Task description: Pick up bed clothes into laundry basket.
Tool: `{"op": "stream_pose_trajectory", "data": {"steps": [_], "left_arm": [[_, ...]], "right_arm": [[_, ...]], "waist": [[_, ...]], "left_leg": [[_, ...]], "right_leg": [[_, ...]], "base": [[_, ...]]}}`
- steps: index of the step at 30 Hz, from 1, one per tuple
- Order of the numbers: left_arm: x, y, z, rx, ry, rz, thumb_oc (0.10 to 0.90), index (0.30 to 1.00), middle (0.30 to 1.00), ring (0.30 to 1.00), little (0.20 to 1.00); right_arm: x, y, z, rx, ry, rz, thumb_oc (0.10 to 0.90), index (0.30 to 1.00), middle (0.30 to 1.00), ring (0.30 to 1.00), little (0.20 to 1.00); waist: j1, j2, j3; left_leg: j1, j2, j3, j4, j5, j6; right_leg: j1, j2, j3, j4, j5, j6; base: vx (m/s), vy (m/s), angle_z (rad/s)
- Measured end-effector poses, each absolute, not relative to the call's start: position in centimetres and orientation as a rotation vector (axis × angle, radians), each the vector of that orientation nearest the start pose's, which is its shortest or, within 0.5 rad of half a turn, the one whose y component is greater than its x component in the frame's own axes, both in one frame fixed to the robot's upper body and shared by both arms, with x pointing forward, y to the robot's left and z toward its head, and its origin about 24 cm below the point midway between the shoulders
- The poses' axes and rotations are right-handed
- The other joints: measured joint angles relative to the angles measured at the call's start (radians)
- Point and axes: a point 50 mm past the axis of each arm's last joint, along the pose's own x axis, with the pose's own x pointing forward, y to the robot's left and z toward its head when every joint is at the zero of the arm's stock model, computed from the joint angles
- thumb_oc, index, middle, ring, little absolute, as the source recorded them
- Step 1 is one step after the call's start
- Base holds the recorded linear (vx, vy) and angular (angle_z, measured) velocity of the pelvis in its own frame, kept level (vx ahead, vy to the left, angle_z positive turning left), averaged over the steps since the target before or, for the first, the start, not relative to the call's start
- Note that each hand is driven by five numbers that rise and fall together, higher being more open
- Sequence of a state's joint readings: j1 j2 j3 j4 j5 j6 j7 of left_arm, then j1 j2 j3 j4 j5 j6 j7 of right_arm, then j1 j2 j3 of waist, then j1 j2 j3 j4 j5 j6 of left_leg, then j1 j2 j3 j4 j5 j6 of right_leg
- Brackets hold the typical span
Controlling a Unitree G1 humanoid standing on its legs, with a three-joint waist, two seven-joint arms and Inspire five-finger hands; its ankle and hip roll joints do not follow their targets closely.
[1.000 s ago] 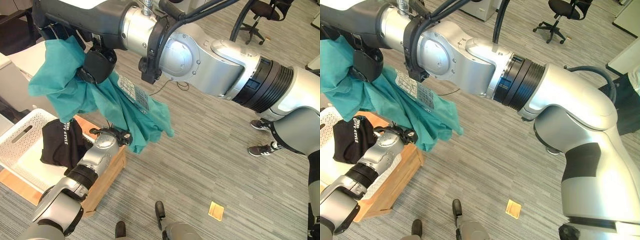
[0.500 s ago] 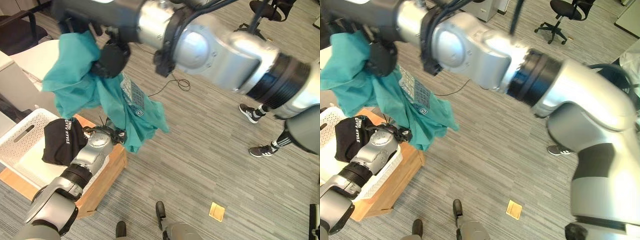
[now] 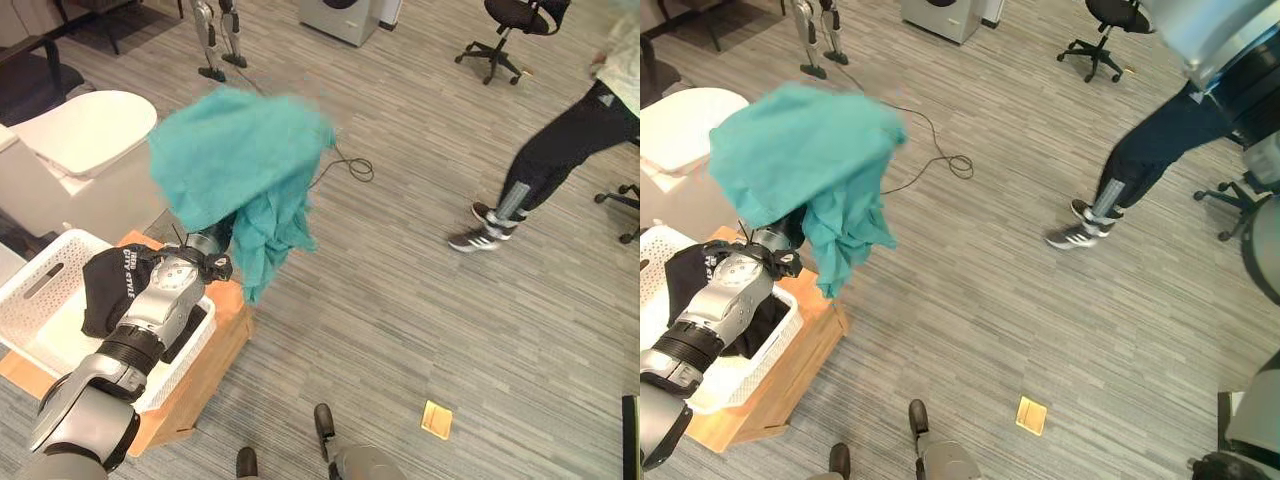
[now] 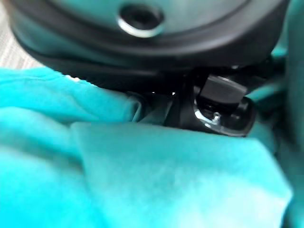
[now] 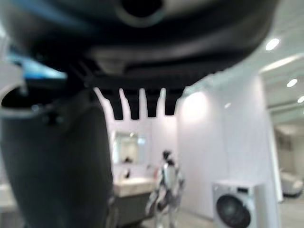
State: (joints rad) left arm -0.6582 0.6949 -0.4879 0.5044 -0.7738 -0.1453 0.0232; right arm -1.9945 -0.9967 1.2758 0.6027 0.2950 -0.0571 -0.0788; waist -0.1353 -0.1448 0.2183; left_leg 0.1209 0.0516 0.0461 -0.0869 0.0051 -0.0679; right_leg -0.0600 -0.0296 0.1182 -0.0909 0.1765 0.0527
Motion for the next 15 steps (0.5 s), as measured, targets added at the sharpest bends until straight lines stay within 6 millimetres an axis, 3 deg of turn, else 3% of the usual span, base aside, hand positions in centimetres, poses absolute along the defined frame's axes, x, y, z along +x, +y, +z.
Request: {"op": "stream_pose_trajectory", "data": {"steps": [6, 9, 13, 15], "left_arm": [[35.7, 21.3, 13.4, 0.102, -0.097, -0.177, 0.4, 0.3, 0.3, 0.3, 0.3], [35.6, 22.5, 14.2, 0.196, -0.105, -0.172, 0.4, 0.3, 0.3, 0.3, 0.3], [35.3, 25.7, 17.2, 0.408, -0.14, -0.122, 0.4, 0.3, 0.3, 0.3, 0.3], [35.2, 27.5, 21.0, 0.666, -0.175, -0.087, 0.4, 0.3, 0.3, 0.3, 0.3]], "right_arm": [[32.2, -14.4, 47.6, -1.321, -0.862, -0.08, 0.8, 0.9, 0.9, 0.9, 0.9], [32.2, -14.3, 47.5, -1.325, -0.861, -0.077, 0.8, 0.9, 0.9, 0.9, 0.9], [32.1, -14.7, 47.4, -1.339, -0.86, -0.076, 0.8, 0.9, 0.9, 0.9, 0.9], [31.6, -15.7, 47.4, -1.346, -0.863, -0.08, 0.8, 0.9, 0.9, 0.9, 0.9]], "waist": [[-0.002, 0.035, -0.002], [-0.006, 0.046, -0.005], [-0.011, 0.062, -0.004], [-0.002, 0.076, 0.0]], "left_leg": [[0.0, 0.001, 0.0, 0.0, 0.001, 0.002], [0.0, 0.001, 0.0, 0.0, 0.002, 0.003], [-0.002, 0.001, -0.002, 0.0, 0.003, 0.004], [-0.003, 0.0, -0.003, 0.0, 0.005, 0.005]], "right_leg": [[0.001, 0.0, -0.003, 0.0, 0.003, -0.003], [0.001, 0.0, -0.004, 0.0, 0.004, -0.004], [0.001, -0.002, -0.006, 0.0, 0.004, -0.004], [-0.002, -0.003, -0.009, 0.0, 0.002, -0.005]], "base": [[0.0, 0.0, 0.0], [0.0, 0.0, 0.0], [0.0, -0.011, 0.02], [0.03, -0.016, 0.04]]}}
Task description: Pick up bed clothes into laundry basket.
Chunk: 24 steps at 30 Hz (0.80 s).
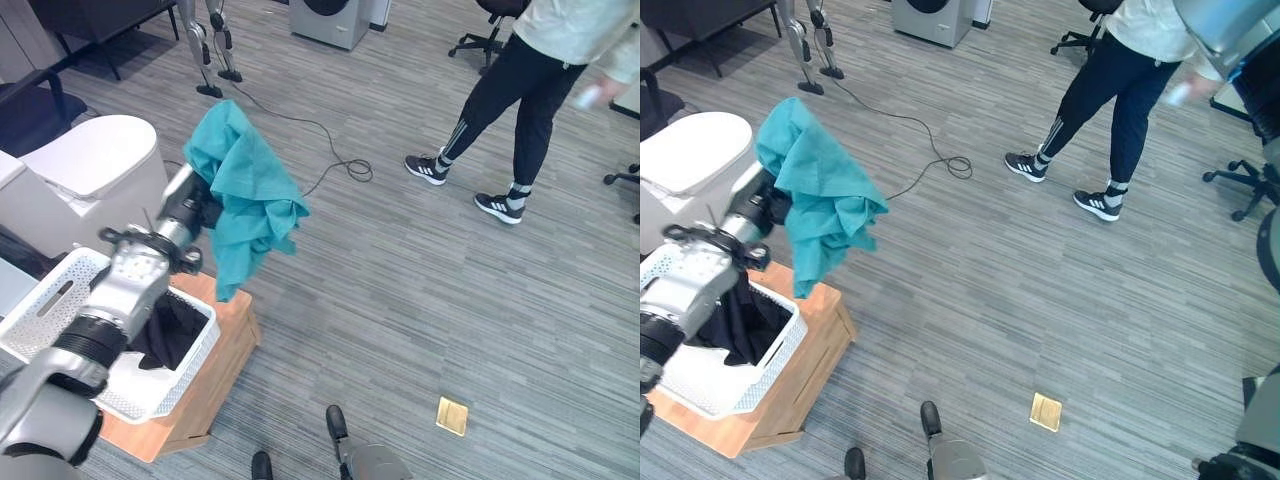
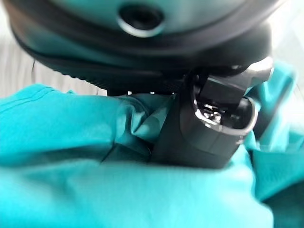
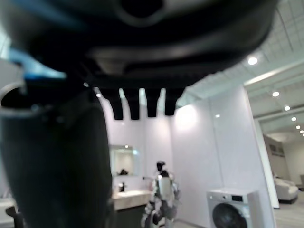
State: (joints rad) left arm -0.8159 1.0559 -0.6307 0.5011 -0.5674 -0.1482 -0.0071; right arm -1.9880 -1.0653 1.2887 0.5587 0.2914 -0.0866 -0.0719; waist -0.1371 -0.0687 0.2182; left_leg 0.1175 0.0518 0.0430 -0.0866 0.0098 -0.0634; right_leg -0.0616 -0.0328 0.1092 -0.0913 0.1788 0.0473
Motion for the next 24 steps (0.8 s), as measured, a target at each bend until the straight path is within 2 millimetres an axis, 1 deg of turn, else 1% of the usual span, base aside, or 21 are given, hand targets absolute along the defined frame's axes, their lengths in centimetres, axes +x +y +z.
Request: {"op": "stream_pose_trajectory", "data": {"steps": [1, 2, 3, 4, 5, 6, 7, 8, 9, 10, 12, 13, 14, 15, 16, 17, 18, 19, 22, 23, 24], "left_arm": [[34.9, 28.5, 24.6, 0.968, -0.174, -0.09, 0.4, 0.3, 0.3, 0.3, 0.3], [34.7, 29.2, 26.4, 1.058, -0.191, -0.05, 0.4, 0.3, 0.3, 0.3, 0.3], [34.5, 29.7, 29.6, 1.225, -0.233, 0.029, 0.4, 0.3, 0.3, 0.3, 0.3], [34.4, 30.0, 31.6, 1.301, -0.267, 0.089, 0.4, 0.3, 0.3, 0.3, 0.3], [34.2, 29.9, 33.5, 1.377, -0.294, 0.128, 0.4, 0.3, 0.3, 0.3, 0.3], [33.8, 29.9, 35.2, 1.416, -0.328, 0.173, 0.4, 0.3, 0.3, 0.3, 0.3], [32.8, 30.2, 37.7, 1.445, -0.387, 0.231, 0.4, 0.3, 0.3, 0.3, 0.3], [32.1, 30.2, 39.1, 1.458, -0.426, 0.263, 0.4, 0.3, 0.3, 0.3, 0.3], [31.5, 30.5, 40.0, 1.463, -0.45, 0.298, 0.4, 0.3, 0.3, 0.3, 0.3], [31.1, 30.8, 40.6, 1.462, -0.46, 0.333, 0.4, 0.3, 0.3, 0.3, 0.3], [30.6, 30.3, 41.0, 1.479, -0.496, 0.321, 0.4, 0.3, 0.3, 0.3, 0.3], [30.4, 30.4, 40.8, 1.494, -0.493, 0.312, 0.4, 0.3, 0.3, 0.3, 0.3], [30.5, 30.2, 40.7, 1.504, -0.497, 0.304, 0.4, 0.3, 0.3, 0.3, 0.3], [30.6, 29.3, 40.6, 1.515, -0.521, 0.266, 0.4, 0.3, 0.3, 0.3, 0.3], [30.5, 29.3, 40.2, 1.526, -0.515, 0.247, 0.4, 0.3, 0.3, 0.3, 0.3], [30.5, 29.8, 39.7, 1.537, -0.485, 0.248, 0.4, 0.3, 0.3, 0.3, 0.3], [30.7, 29.7, 39.4, 1.545, -0.476, 0.237, 0.4, 0.3, 0.3, 0.3, 0.3], [30.7, 29.9, 39.1, 1.558, -0.461, 0.232, 0.4, 0.3, 0.3, 0.3, 0.3], [30.8, 31.5, 38.1, 1.567, -0.371, 0.244, 0.4, 0.3, 0.3, 0.3, 0.3], [30.9, 31.8, 37.5, 1.568, -0.346, 0.239, 0.4, 0.3, 0.3, 0.3, 0.3], [31.0, 31.9, 37.2, 1.569, -0.339, 0.231, 0.4, 0.3, 0.3, 0.3, 0.3]], "right_arm": [[31.0, -16.2, 47.3, -1.355, -0.872, -0.075, 0.8, 0.9, 0.9, 0.9, 0.9], [30.8, -16.3, 47.2, -1.36, -0.876, -0.068, 0.8, 0.9, 0.9, 0.9, 0.9], [30.1, -16.8, 47.2, -1.363, -0.894, -0.062, 0.8, 0.9, 0.9, 0.9, 0.9], [30.2, -17.1, 46.8, -1.35, -0.898, -0.052, 0.8, 0.9, 0.9, 0.9, 0.9], [30.1, -17.3, 46.3, -1.309, -0.901, -0.038, 0.8, 0.9, 0.9, 0.9, 0.9], [30.2, -17.6, 45.5, -1.284, -0.891, -0.015, 0.8, 0.9, 0.9, 0.9, 0.9], [30.2, -18.1, 43.7, -1.213, -0.881, 0.032, 0.8, 0.9, 0.9, 0.9, 0.9], [30.0, -18.7, 42.5, -1.183, -0.871, 0.055, 0.8, 0.9, 0.9, 0.9, 0.9], [29.9, -19.2, 41.3, -1.155, -0.854, 0.082, 0.8, 0.9, 0.9, 0.9, 0.9], [30.5, -20.1, 39.1, -1.133, -0.792, 0.105, 0.8, 0.9, 0.9, 0.9, 0.9], [30.2, -22.7, 35.6, -1.003, -0.715, 0.097, 0.8, 0.9, 0.9, 0.9, 0.9], [30.3, -23.9, 34.1, -0.979, -0.651, 0.081, 0.8, 0.9, 0.9, 0.9, 0.9], [30.1, -24.8, 32.9, -0.961, -0.608, 0.069, 0.8, 0.9, 0.9, 0.9, 0.9], [28.6, -27.4, 30.6, -0.888, -0.552, 0.018, 0.8, 0.9, 0.9, 0.9, 0.9], [27.4, -30.2, 27.8, -0.807, -0.461, -0.052, 0.8, 0.9, 0.9, 0.9, 0.9], [26.1, -33.1, 25.2, -0.759, -0.347, -0.139, 0.8, 0.9, 0.9, 0.9, 0.9], [24.6, -35.0, 23.4, -0.718, -0.284, -0.203, 0.8, 0.9, 0.9, 0.9, 0.9], [23.0, -37.4, 20.7, -0.616, -0.205, -0.314, 0.8, 0.9, 0.9, 0.9, 0.9], [21.3, -40.3, 16.6, -0.509, -0.037, -0.457, 0.8, 0.9, 0.9, 0.9, 0.9], [20.4, -41.0, 14.9, -0.486, 0.027, -0.494, 0.8, 0.9, 0.9, 0.9, 0.9], [19.8, -41.3, 13.9, -0.469, 0.056, -0.512, 0.8, 0.9, 0.9, 0.9, 0.9]], "waist": [[0.012, 0.003, 0.002], [0.011, 0.02, 0.001], [0.015, 0.044, 0.005], [0.015, 0.065, 0.002], [0.015, 0.074, 0.005], [0.018, 0.088, 0.002], [0.015, 0.104, -0.002], [0.015, 0.114, 0.0], [0.013, 0.124, -0.001], [0.01, 0.143, -0.01], [0.006, 0.158, -0.014], [0.003, 0.171, -0.014], [0.0, 0.174, -0.015], [0.002, 0.177, -0.017], [-0.003, 0.178, -0.017], [-0.017, 0.178, -0.017], [-0.013, 0.178, -0.017], [-0.02, 0.175, -0.016], [-0.064, 0.173, -0.014], [-0.077, 0.173, -0.014], [-0.08, 0.173, -0.014]], "left_leg": [[-0.007, 0.0, -0.002, 0.0, 0.001, 0.0], [-0.007, -0.002, -0.004, 0.0, 0.001, 0.0], [-0.006, -0.007, -0.012, 0.0, 0.001, 0.001], [-0.005, -0.011, -0.016, 0.0, 0.002, 0.001], [-0.002, -0.015, -0.018, 0.0, 0.004, 0.004], [-0.002, -0.019, -0.024, 0.0, 0.004, 0.004], [-0.001, -0.024, -0.024, 0.0, 0.004, 0.005], [-0.001, -0.027, -0.023, 0.0, 0.003, 0.005], [-0.001, -0.031, -0.024, 0.0, 0.003, 0.005], [-0.001, -0.036, -0.022, -0.001, 0.003, 0.005], [-0.001, -0.037, -0.023, -0.001, 0.0, 0.009], [-0.001, -0.037, -0.021, -0.001, -0.005, 0.017], [-0.001, -0.039, -0.022, -0.001, -0.005, 0.016], [-0.003, -0.039, -0.024, -0.001, -0.006, 0.017], [-0.004, -0.038, -0.021, -0.001, -0.006, 0.017], [-0.005, -0.042, -0.015, -0.001, -0.006, 0.018], [-0.004, -0.042, -0.014, -0.002, -0.006, 0.018], [-0.002, -0.039, -0.011, -0.002, -0.01, 0.018], [0.001, -0.042, -0.001, -0.003, -0.011, 0.018], [0.003, -0.041, 0.0, -0.006, -0.012, 0.017], [0.002, -0.04, 0.0, -0.005, -0.012, 0.017]], "right_leg": [[-0.005, 0.0, -0.001, 0.0, 0.001, 0.0], [-0.003, -0.003, -0.006, 0.0, 0.0, 0.0], [0.004, -0.009, -0.016, 0.0, -0.002, 0.004], [0.008, -0.015, -0.021, 0.0, -0.007, 0.008], [0.015, -0.021, -0.023, 0.0, -0.01, 0.012], [0.018, -0.025, -0.026, 0.0, -0.011, 0.014], [0.018, -0.03, -0.025, 0.0, -0.014, 0.017], [0.018, -0.033, -0.024, 0.0, -0.015, 0.019], [0.017, -0.035, -0.025, 0.001, -0.015, 0.02], [0.016, -0.04, -0.024, 0.001, -0.016, 0.021], [0.019, -0.042, -0.025, 0.001, -0.02, 0.025], [0.017, -0.042, -0.025, 0.001, -0.021, 0.026], [0.017, -0.042, -0.026, 0.001, -0.021, 0.026], [0.019, -0.042, -0.03, 0.001, -0.022, 0.027], [0.017, -0.042, -0.029, 0.001, -0.022, 0.028], [0.014, -0.041, -0.026, 0.001, -0.022, 0.029], [0.015, -0.045, -0.027, 0.001, -0.023, 0.029], [0.016, -0.043, -0.026, 0.001, -0.024, 0.028], [0.015, -0.045, -0.019, 0.001, -0.023, 0.029], [0.016, -0.045, -0.019, 0.001, -0.023, 0.029], [0.017, -0.044, -0.02, 0.001, -0.023, 0.029]], "base": [[0.04, 0.0, 0.07], [0.01, -0.013, 0.16], [0.0, -0.012, 0.23], [0.0, -0.021, 0.28], [0.01, -0.011, 0.22], [0.0, 0.0, 0.14], [0.0, 0.01, 0.05], [0.0, 0.0, 0.0], [-0.04, -0.012, -0.04], [0.0, 0.0, 0.0], [0.03, -0.006, 0.02], [0.0, 0.0, 0.0], [-0.05, -0.008, 0.06], [-0.05, -0.009, 0.08], [-0.05, -0.016, 0.0], [0.04, -0.003, -0.1], [0.04, -0.003, -0.09], [0.0, -0.002, -0.1], [0.01, -0.006, -0.08], [-0.02, -0.002, -0.04], [-0.05, -0.003, 0.0]]}}
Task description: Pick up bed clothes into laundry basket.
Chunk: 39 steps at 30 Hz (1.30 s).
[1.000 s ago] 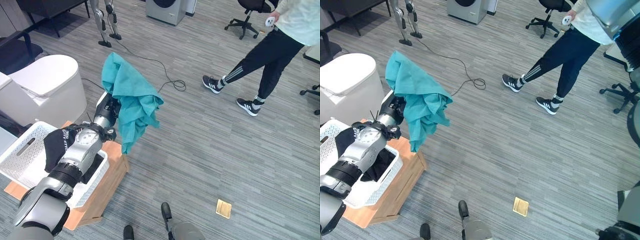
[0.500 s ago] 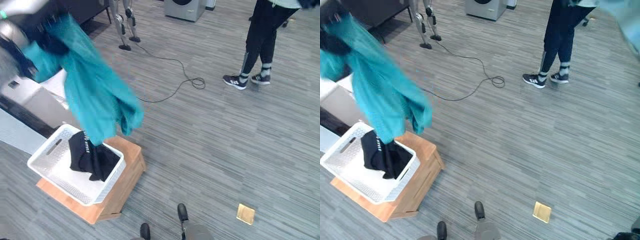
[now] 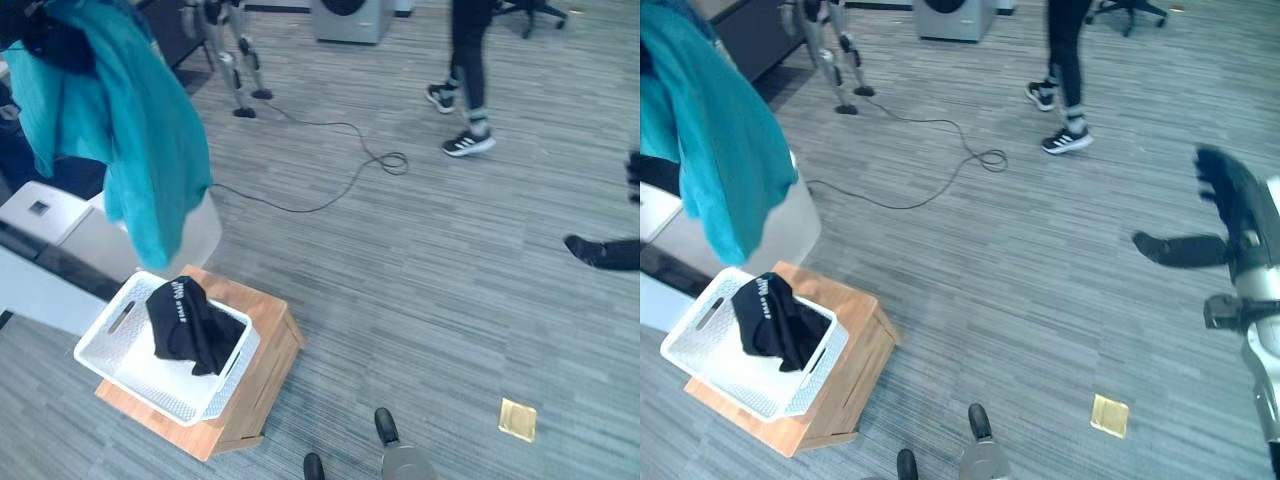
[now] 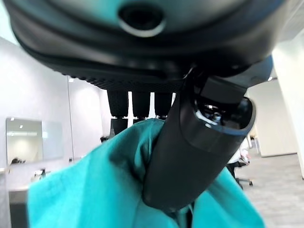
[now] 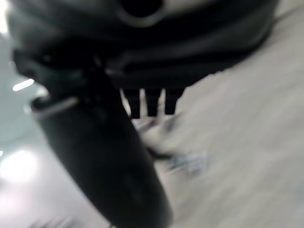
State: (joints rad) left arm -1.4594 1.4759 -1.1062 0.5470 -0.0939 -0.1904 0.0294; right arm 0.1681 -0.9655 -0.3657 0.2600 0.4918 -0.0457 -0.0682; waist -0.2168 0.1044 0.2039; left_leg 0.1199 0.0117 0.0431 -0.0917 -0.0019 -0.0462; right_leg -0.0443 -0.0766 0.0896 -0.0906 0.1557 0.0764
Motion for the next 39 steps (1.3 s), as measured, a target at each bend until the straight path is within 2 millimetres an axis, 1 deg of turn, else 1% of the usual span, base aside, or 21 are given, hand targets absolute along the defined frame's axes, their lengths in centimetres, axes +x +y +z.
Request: {"op": "stream_pose_trajectory", "data": {"steps": [1, 2, 3, 6, 10, 13, 14, 15, 16, 17, 18, 21, 23, 24, 26, 27, 28, 29, 32, 36, 39], "left_arm": [[31.2, 32.0, 36.3, 1.563, -0.318, 0.214, 0.4, 0.3, 0.3, 0.3, 0.3], [31.3, 32.3, 35.7, 1.563, -0.296, 0.205, 0.4, 0.3, 0.3, 0.3, 0.3], [31.3, 32.5, 35.1, 1.567, -0.273, 0.195, 0.4, 0.3, 0.3, 0.3, 0.3], [31.4, 32.8, 34.6, 1.59, -0.238, 0.181, 0.4, 0.3, 0.3, 0.3, 0.3], [30.9, 33.3, 35.1, 1.58, -0.244, 0.211, 0.4, 0.3, 0.3, 0.3, 0.3], [30.3, 33.4, 36.1, 1.563, -0.278, 0.244, 0.4, 0.3, 0.3, 0.3, 0.3], [29.7, 33.6, 36.8, 1.534, -0.312, 0.269, 0.4, 0.3, 0.3, 0.3, 0.3], [29.5, 33.5, 37.1, 1.516, -0.33, 0.278, 0.4, 0.3, 0.3, 0.3, 0.3], [29.1, 33.7, 37.4, 1.494, -0.347, 0.29, 0.4, 0.3, 0.3, 0.3, 0.3], [28.7, 33.9, 37.6, 1.483, -0.354, 0.304, 0.4, 0.3, 0.3, 0.3, 0.3], [28.4, 34.1, 37.7, 1.483, -0.356, 0.311, 0.4, 0.3, 0.3, 0.3, 0.3], [27.5, 34.7, 37.8, 1.442, -0.362, 0.329, 0.4, 0.3, 0.3, 0.3, 0.3], [27.4, 34.9, 37.7, 1.414, -0.364, 0.333, 0.4, 0.3, 0.3, 0.3, 0.3], [27.4, 35.2, 37.2, 1.41, -0.348, 0.331, 0.4, 0.3, 0.3, 0.3, 0.3], [27.2, 35.3, 37.1, 1.407, -0.345, 0.334, 0.4, 0.3, 0.3, 0.3, 0.3], [26.8, 35.7, 37.0, 1.375, -0.357, 0.348, 0.4, 0.3, 0.3, 0.3, 0.3], [26.7, 35.8, 37.1, 1.363, -0.361, 0.356, 0.4, 0.3, 0.3, 0.3, 0.3], [26.5, 36.1, 37.1, 1.344, -0.364, 0.374, 0.4, 0.3, 0.3, 0.3, 0.3], [25.9, 36.7, 37.2, 1.321, -0.373, 0.409, 0.4, 0.3, 0.3, 0.3, 0.3], [25.2, 37.7, 37.3, 1.266, -0.382, 0.458, 0.4, 0.3, 0.3, 0.3, 0.3], [24.7, 38.4, 37.4, 1.253, -0.371, 0.494, 0.4, 0.3, 0.3, 0.3, 0.3]], "right_arm": [[18.6, -41.4, 11.7, -0.417, 0.117, -0.545, 0.8, 0.9, 0.9, 0.9, 0.9], [18.0, -41.1, 10.2, -0.354, 0.132, -0.573, 0.8, 0.9, 0.9, 0.9, 0.9], [17.7, -40.9, 9.4, -0.346, 0.158, -0.569, 0.8, 0.9, 0.9, 0.9, 0.9], [17.0, -40.5, 8.1, -0.347, 0.215, -0.548, 0.8, 0.9, 0.9, 0.9, 0.9], [17.3, -40.5, 8.4, -0.349, 0.199, -0.551, 0.8, 0.9, 0.9, 0.9, 0.9], [17.6, -40.5, 8.7, -0.346, 0.185, -0.549, 0.8, 0.9, 0.9, 0.9, 0.9], [17.6, -40.5, 8.7, -0.345, 0.178, -0.553, 0.8, 0.9, 0.9, 0.9, 0.9], [17.6, -40.5, 8.7, -0.341, 0.177, -0.558, 0.8, 0.9, 0.9, 0.9, 0.9], [17.6, -40.4, 8.6, -0.343, 0.177, -0.558, 0.8, 0.9, 0.9, 0.9, 0.9], [17.6, -40.4, 8.6, -0.346, 0.177, -0.558, 0.8, 0.9, 0.9, 0.9, 0.9], [17.7, -40.3, 8.6, -0.346, 0.174, -0.557, 0.8, 0.9, 0.9, 0.9, 0.9], [18.1, -40.0, 8.5, -0.328, 0.159, -0.557, 0.8, 0.9, 0.9, 0.9, 0.9], [18.3, -39.9, 8.6, -0.326, 0.151, -0.554, 0.8, 0.9, 0.9, 0.9, 0.9], [18.6, -39.9, 8.8, -0.327, 0.142, -0.553, 0.8, 0.9, 0.9, 0.9, 0.9], [18.7, -39.9, 9.0, -0.329, 0.136, -0.551, 0.8, 0.9, 0.9, 0.9, 0.9], [18.8, -40.2, 9.5, -0.336, 0.12, -0.559, 0.8, 0.9, 0.9, 0.9, 0.9], [18.8, -40.3, 9.7, -0.335, 0.113, -0.568, 0.8, 0.9, 0.9, 0.9, 0.9], [18.7, -40.5, 10.0, -0.333, 0.102, -0.579, 0.8, 0.9, 0.9, 0.9, 0.9], [18.3, -41.1, 10.7, -0.33, 0.078, -0.613, 0.8, 0.9, 0.9, 0.9, 0.9], [18.1, -41.4, 11.0, -0.33, 0.069, -0.628, 0.8, 0.9, 0.9, 0.9, 0.9], [18.0, -41.4, 11.0, -0.33, 0.07, -0.629, 0.8, 0.9, 0.9, 0.9, 0.9]], "waist": [[-0.009, 0.001, 0.0], [-0.014, 0.0, 0.0], [-0.017, 0.002, 0.0], [-0.016, 0.002, 0.001], [-0.003, 0.0, 0.002], [0.013, -0.005, 0.005], [0.031, -0.01, 0.008], [0.038, -0.012, 0.01], [0.041, -0.017, 0.013], [0.058, -0.019, 0.014], [0.064, -0.022, 0.016], [0.085, -0.036, 0.025], [0.097, -0.039, 0.027], [0.108, -0.044, 0.027], [0.125, -0.049, 0.027], [0.133, -0.054, 0.03], [0.136, -0.058, 0.032], [0.149, -0.065, 0.032], [0.16, -0.083, 0.036], [0.188, -0.106, 0.035], [0.201, -0.11, 0.035]], "left_leg": [[-0.001, 0.001, -0.001, 0.0, 0.001, 0.0], [0.0, 0.003, 0.0, 0.002, 0.0, 0.0], [0.0, 0.002, 0.001, 0.003, 0.001, 0.0], [0.0, 0.001, 0.0, 0.003, 0.002, -0.001], [0.0, 0.001, 0.0, 0.004, 0.002, 0.0], [-0.001, 0.003, -0.001, 0.004, 0.002, 0.0], [-0.001, 0.003, -0.001, 0.004, 0.002, 0.0], [-0.001, 0.004, -0.002, 0.004, 0.002, 0.0], [-0.002, 0.004, -0.003, 0.004, 0.002, 0.0], [-0.001, 0.004, -0.005, 0.004, 0.002, 0.0], [-0.001, 0.003, -0.005, 0.004, 0.002, 0.0], [-0.001, 0.003, -0.015, 0.004, 0.002, 0.0], [-0.001, 0.003, -0.025, 0.004, 0.003, 0.001], [0.002, 0.003, -0.034, 0.004, 0.004, 0.001], [0.002, 0.003, -0.035, 0.004, 0.004, 0.002], [-0.001, 0.003, -0.039, 0.004, 0.004, 0.002], [-0.001, 0.004, -0.039, 0.004, 0.004, 0.002], [-0.002, 0.004, -0.041, 0.004, 0.004, 0.002], [-0.006, 0.005, -0.05, 0.004, 0.005, 0.002], [-0.006, 0.005, -0.052, 0.004, 0.005, 0.002], [-0.006, 0.005, -0.052, 0.004, 0.005, 0.002]], "right_leg": [[-0.001, 0.001, -0.001, 0.0, 0.0, 0.0], [-0.002, 0.003, -0.001, 0.0, 0.001, -0.001], [-0.002, 0.002, 0.0, 0.0, 0.002, -0.002], [-0.001, 0.0, -0.001, 0.0, 0.002, -0.001], [-0.001, 0.0, -0.001, 0.0, 0.003, -0.001], [-0.001, 0.001, -0.003, 0.0, 0.002, -0.001], [0.0, 0.002, -0.003, 0.0, 0.003, -0.001], [0.0, 0.002, -0.004, 0.0, 0.003, -0.001], [0.0, 0.002, -0.006, 0.0, 0.002, -0.001], [0.001, 0.002, -0.006, 0.0, 0.002, -0.001], [0.002, 0.001, -0.007, 0.0, 0.002, -0.001], [0.006, 0.0, -0.015, 0.0, 0.002, -0.001], [0.01, -0.002, -0.025, 0.0, 0.001, -0.001], [0.018, -0.003, -0.031, 0.0, -0.001, 0.0], [0.018, -0.003, -0.032, 0.0, -0.002, 0.0], [0.017, -0.004, -0.036, 0.0, -0.002, 0.0], [0.017, -0.003, -0.036, 0.0, -0.002, 0.0], [0.017, -0.003, -0.04, 0.0, -0.003, -0.001], [0.018, -0.003, -0.049, 0.0, -0.004, 0.0], [0.018, -0.004, -0.052, 0.0, -0.006, 0.001], [0.018, -0.005, -0.053, 0.0, -0.006, 0.001]], "base": [[-0.06, 0.006, 0.01], [0.0, 0.0, 0.0], [0.0, 0.0, 0.0], [0.0, 0.003, 0.01], [-0.02, 0.001, 0.0], [0.0, 0.0, 0.0], [0.0, 0.014, 0.03], [0.0, 0.0, 0.0], [0.0, 0.006, 0.05], [0.01, 0.002, 0.03], [0.0, 0.008, 0.05], [0.0, 0.01, 0.08], [0.0, 0.008, 0.16], [-0.01, 0.015, 0.18], [-0.02, 0.008, 0.08], [-0.02, 0.0, 0.05], [-0.02, 0.007, 0.05], [-0.02, 0.011, 0.04], [-0.02, 0.004, 0.08], [0.0, 0.001, 0.01], [0.0, 0.0, 0.0]]}}
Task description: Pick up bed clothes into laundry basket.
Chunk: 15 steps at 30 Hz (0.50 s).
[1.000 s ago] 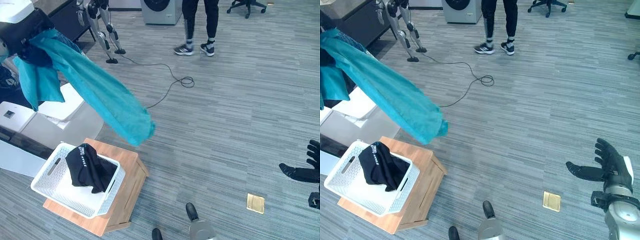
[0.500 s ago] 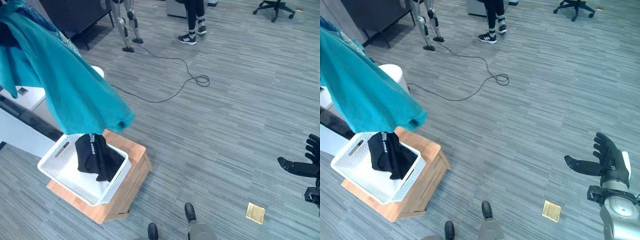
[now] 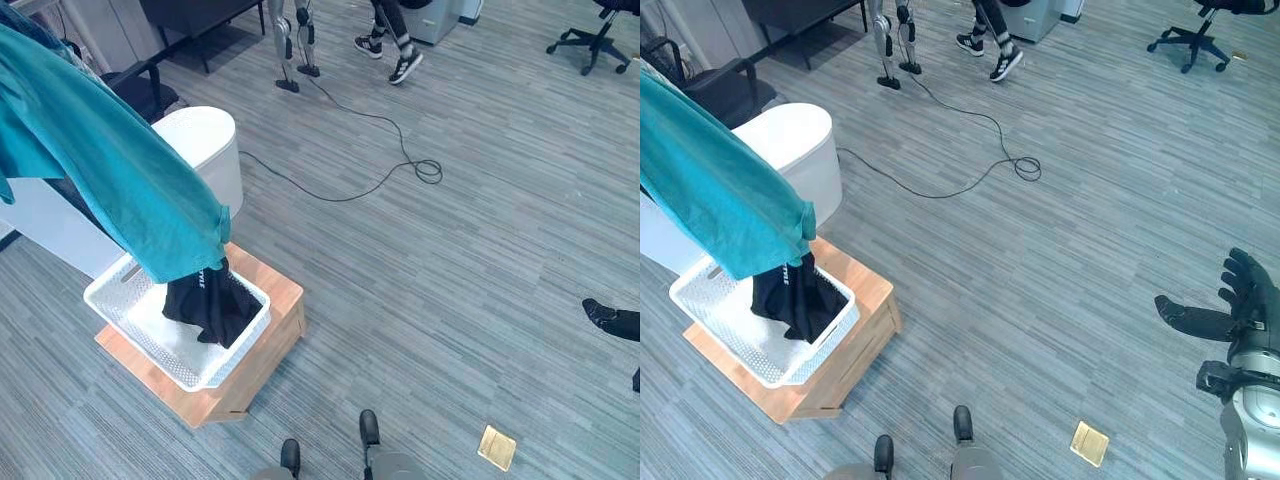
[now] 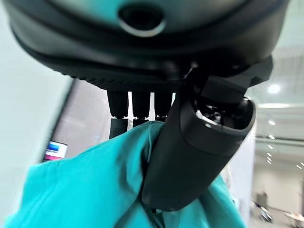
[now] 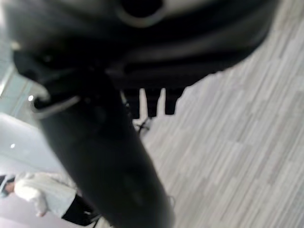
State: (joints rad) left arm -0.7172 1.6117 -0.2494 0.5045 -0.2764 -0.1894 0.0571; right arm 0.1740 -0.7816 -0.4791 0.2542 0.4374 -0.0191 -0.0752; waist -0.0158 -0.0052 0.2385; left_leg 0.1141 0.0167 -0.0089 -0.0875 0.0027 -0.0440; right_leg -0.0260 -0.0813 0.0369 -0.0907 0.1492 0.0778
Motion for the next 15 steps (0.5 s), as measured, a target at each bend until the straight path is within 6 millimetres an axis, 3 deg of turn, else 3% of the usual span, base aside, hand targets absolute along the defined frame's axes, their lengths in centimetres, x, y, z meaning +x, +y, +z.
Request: {"op": "stream_pose_trajectory", "data": {"steps": [10, 15], "left_arm": [[22.2, 39.9, 39.8, 1.264, -0.368, 0.61, 0.4, 0.3, 0.3, 0.3, 0.3], [21.7, 39.9, 40.6, 1.24, -0.408, 0.63, 0.4, 0.3, 0.3, 0.3, 0.3]], "right_arm": [[19.2, -40.7, 11.3, -0.34, 0.054, -0.588, 0.8, 0.9, 0.9, 0.9, 0.9], [20.5, -40.4, 12.8, -0.4, 0.032, -0.539, 0.8, 0.9, 0.9, 0.9, 0.9]], "waist": [[-0.008, 0.008, -0.001], [-0.031, 0.043, -0.008]], "left_leg": [[0.0, -0.007, -0.005, 0.0, 0.002, 0.002], [0.001, -0.015, -0.006, 0.0, 0.003, 0.004]], "right_leg": [[0.003, -0.009, -0.003, 0.0, -0.002, 0.003], [0.004, -0.017, -0.003, 0.0, -0.004, 0.006]], "base": [[0.0, 0.009, 0.01], [0.0, 0.0, 0.0]]}}
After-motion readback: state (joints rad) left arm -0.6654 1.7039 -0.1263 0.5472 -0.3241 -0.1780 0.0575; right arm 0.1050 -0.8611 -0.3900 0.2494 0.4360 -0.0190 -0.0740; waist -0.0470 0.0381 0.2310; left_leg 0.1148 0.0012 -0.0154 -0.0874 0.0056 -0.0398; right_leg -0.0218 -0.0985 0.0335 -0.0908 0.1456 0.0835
